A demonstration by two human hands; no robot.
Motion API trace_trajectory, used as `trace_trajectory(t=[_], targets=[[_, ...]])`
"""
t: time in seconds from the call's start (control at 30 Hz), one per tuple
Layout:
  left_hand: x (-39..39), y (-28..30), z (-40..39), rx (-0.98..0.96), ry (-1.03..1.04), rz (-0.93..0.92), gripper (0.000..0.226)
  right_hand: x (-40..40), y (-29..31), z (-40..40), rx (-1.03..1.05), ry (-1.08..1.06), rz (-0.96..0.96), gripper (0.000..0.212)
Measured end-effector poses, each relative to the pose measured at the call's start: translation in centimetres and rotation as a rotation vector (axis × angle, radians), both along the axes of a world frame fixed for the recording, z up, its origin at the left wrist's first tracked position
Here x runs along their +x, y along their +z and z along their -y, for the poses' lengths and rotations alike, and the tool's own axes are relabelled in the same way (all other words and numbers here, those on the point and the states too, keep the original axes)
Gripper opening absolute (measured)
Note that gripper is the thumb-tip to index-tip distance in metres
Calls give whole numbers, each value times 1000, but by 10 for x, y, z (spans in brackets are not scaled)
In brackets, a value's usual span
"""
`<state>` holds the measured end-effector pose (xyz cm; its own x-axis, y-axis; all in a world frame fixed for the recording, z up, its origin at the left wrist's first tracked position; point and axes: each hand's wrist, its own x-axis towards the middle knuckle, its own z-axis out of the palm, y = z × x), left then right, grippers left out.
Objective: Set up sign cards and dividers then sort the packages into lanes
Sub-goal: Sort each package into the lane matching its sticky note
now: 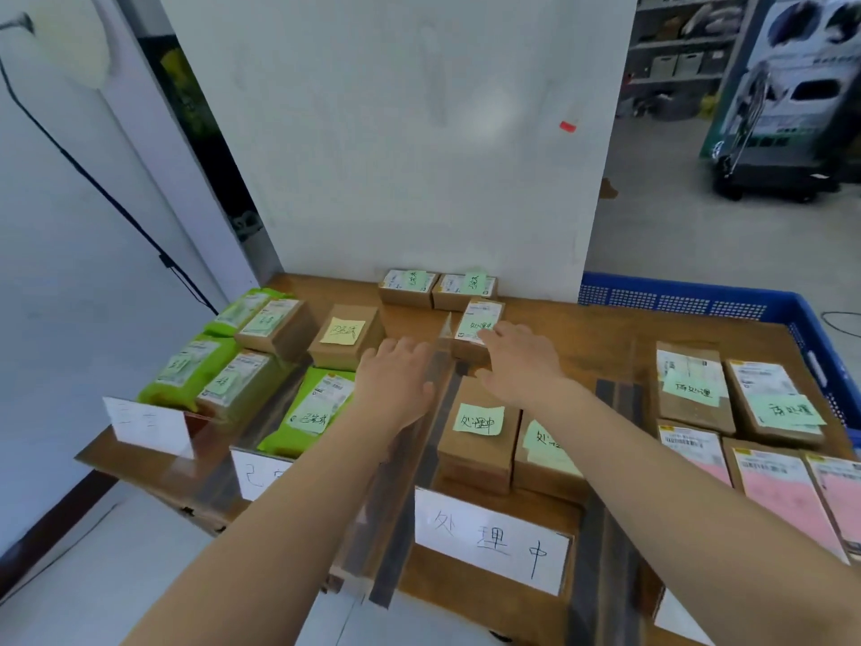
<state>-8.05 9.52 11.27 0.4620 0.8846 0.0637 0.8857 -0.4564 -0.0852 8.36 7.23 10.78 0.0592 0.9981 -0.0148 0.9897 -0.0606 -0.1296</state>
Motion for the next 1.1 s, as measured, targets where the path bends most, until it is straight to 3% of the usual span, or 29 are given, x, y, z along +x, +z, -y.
trace_trajectory(t=[0.4,0.7,0.97,1.1], targets=[[57,-44,-104,-120,-119,23,41,40,-45,-89,-100,-125,-83,57],[113,-100,-182,-280,-224,69,42,66,-92,-152,-155,-353,-444,48],[147,-130,-269,-333,-142,80,50,87,-150,-216,-188,-546,-671,59],[152,-136,-303,-460,-24,99,50,90,-163,-233,-183,-593,-791,63]])
